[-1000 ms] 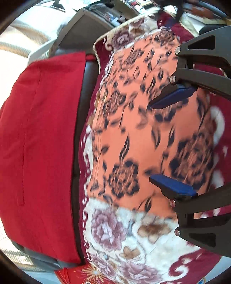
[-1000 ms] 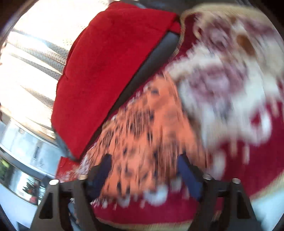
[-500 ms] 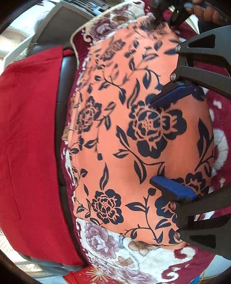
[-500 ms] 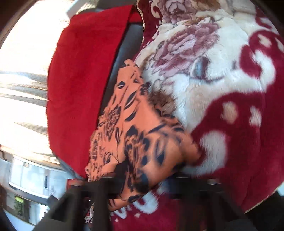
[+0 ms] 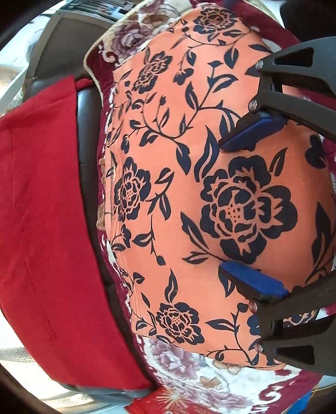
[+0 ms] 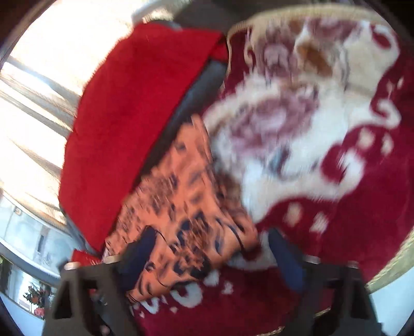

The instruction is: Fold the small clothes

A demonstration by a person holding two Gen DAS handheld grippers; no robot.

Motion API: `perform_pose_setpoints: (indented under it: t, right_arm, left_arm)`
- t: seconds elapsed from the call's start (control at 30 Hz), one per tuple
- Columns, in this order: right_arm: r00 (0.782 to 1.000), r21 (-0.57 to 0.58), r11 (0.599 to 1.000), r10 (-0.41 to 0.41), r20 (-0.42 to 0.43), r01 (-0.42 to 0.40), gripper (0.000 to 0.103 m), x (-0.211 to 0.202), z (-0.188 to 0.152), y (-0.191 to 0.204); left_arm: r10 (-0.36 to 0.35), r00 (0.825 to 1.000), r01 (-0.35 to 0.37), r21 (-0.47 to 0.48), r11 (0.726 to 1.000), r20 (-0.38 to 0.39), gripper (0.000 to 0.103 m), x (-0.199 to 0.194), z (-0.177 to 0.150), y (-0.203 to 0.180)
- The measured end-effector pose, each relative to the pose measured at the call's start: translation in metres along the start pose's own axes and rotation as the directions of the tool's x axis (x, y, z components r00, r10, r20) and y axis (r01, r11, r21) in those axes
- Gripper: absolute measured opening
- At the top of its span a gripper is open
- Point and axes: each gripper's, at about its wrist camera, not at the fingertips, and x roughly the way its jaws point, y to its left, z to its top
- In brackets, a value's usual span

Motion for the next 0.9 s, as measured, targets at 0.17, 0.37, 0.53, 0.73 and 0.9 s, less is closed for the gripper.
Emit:
perform_pose_setpoints:
  t: [0.17, 0.37, 0.53, 0.73, 0.9]
  right_arm:
    - [0.998, -0.021, 0.999, 0.045, -0.04, -0.046, 0.092, 0.015, 0.046, -0.003]
    - [0.962, -0.104, 0.992, 0.039, -0.271, -0.069, 0.092, 0.108, 0.095, 0.011]
    - [0.916, -0.295, 0.955, -0.114, -0.384, -0.005, 0.034, 0.151, 0.095, 0.032]
    - [0.951, -0.524, 0.831, -0.287, -0.113, 0.188, 0.012, 0.126, 0.078, 0.086]
    - [0.937, -0.343, 0.906, -0.314, -0.155, 0.247, 0.058, 0.136, 0.086, 0.052]
  left_arm:
    - [-0.029, 1.0, 0.03, -0.024, 0.999, 0.006, 0.093, 0.003, 0.002, 0.001]
    - [-0.054, 0.998, 0.054, -0.021, 0.998, 0.014, 0.094, 0.004, -0.001, 0.007]
    - [-0.077, 0.997, 0.078, -0.023, 0.997, 0.02, 0.097, 0.006, -0.003, 0.013]
    - [-0.091, 0.995, 0.091, -0.023, 0.996, 0.031, 0.1, 0.01, -0.002, 0.016]
    - [-0.101, 0.995, 0.101, -0.029, 0.994, 0.008, 0.101, 0.011, 0.001, 0.024]
